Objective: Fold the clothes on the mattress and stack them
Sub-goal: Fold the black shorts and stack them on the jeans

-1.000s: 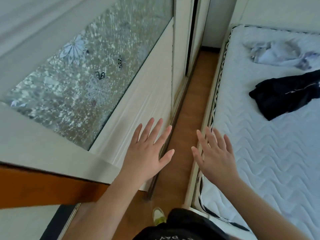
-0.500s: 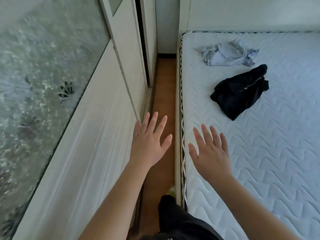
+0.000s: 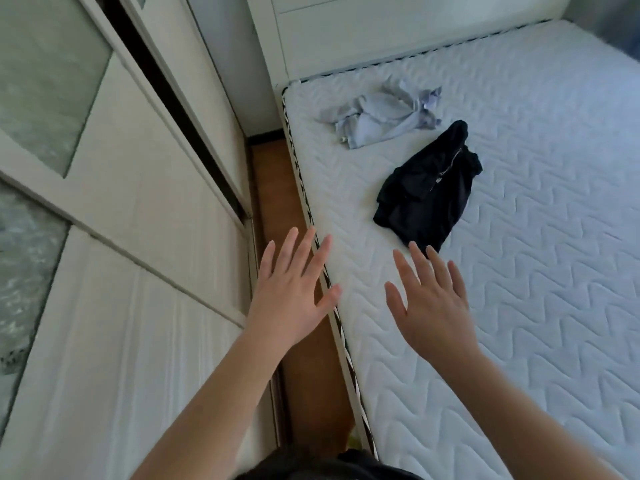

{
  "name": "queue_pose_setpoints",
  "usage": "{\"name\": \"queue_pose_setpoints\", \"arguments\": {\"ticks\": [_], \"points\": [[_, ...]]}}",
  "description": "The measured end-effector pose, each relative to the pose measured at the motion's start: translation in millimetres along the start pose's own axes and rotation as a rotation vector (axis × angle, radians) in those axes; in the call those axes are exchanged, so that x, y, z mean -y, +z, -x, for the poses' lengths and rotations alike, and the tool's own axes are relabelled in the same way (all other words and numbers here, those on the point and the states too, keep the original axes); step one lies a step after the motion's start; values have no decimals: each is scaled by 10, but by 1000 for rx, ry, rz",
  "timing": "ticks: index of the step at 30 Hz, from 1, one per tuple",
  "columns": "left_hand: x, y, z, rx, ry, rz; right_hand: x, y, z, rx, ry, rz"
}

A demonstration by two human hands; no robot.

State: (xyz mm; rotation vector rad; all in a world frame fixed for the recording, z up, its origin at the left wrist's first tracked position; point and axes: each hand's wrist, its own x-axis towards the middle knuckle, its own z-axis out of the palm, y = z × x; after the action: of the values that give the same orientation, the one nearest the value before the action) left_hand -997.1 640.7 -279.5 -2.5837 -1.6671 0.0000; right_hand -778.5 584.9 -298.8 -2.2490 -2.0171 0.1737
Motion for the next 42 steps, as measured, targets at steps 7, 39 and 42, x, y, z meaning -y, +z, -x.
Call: {"name": "queue_pose_setpoints", "arguments": {"ticks": [7,39,42], "points": [[150,114,-896,-2,152,-2,-182,12,-480,-4,140,-37],[-86,792,-3859,52,800,43,-555,576,-2198,-9,666,-72],[-139,900,-3904,64,795,38,-633,647,-2237,-6,666,-67]]}}
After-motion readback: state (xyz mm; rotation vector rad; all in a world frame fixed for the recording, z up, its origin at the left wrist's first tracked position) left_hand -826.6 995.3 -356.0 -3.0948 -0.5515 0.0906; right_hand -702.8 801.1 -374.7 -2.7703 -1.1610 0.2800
